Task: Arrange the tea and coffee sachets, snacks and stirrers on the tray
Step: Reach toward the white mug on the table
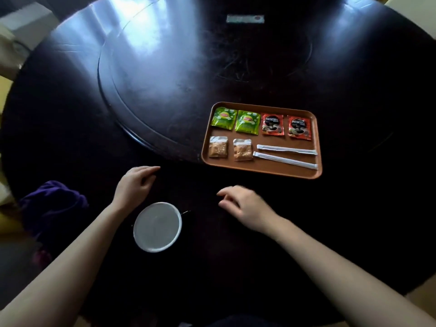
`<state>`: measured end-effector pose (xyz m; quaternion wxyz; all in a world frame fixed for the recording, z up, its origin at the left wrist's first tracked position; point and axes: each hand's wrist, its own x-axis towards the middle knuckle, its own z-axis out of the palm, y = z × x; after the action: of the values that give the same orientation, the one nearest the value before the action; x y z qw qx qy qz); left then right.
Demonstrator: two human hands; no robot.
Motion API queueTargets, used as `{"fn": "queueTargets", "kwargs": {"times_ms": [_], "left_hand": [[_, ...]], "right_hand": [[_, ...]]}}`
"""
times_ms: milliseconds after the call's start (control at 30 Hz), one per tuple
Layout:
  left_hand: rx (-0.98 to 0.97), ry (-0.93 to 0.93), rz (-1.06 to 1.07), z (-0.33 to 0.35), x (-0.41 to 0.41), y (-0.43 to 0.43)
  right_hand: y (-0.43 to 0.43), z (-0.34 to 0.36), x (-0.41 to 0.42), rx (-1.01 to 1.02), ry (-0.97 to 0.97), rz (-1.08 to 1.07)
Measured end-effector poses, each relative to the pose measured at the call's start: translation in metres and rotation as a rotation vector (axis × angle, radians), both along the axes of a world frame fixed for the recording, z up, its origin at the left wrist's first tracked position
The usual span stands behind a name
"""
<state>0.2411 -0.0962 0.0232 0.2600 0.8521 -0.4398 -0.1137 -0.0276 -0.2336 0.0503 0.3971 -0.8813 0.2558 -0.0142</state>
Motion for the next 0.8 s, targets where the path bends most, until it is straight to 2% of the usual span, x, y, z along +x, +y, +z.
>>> {"fn": "queueTargets", "kwargs": {"times_ms": [100,233,467,667,800], "left_hand": [[0.129,0.021,-0.004,-0.024,0.022,0.026],[0.324,-0.014,-0.022,-0.039,0.032,0.03],[0.418,-0.101,-0.077,-0.055,0.029,0.024],[0.426,-0.162,-0.07,-0.059,0.028,0.026],[0.459,-0.264,-0.118,-0.058,0.026,0.028]], "right_hand": [[0.028,-0.009,0.032,0.119,0.204,0.195],[0.042,-0.018,0.061,0.196,0.268,0.216],[0.035,-0.018,0.074,0.141,0.208,0.322],[0.024,-0.013,0.074,0.198,0.156,0.306],[-0.005,0.009,0.083,0.219,0.026,0.204]]}}
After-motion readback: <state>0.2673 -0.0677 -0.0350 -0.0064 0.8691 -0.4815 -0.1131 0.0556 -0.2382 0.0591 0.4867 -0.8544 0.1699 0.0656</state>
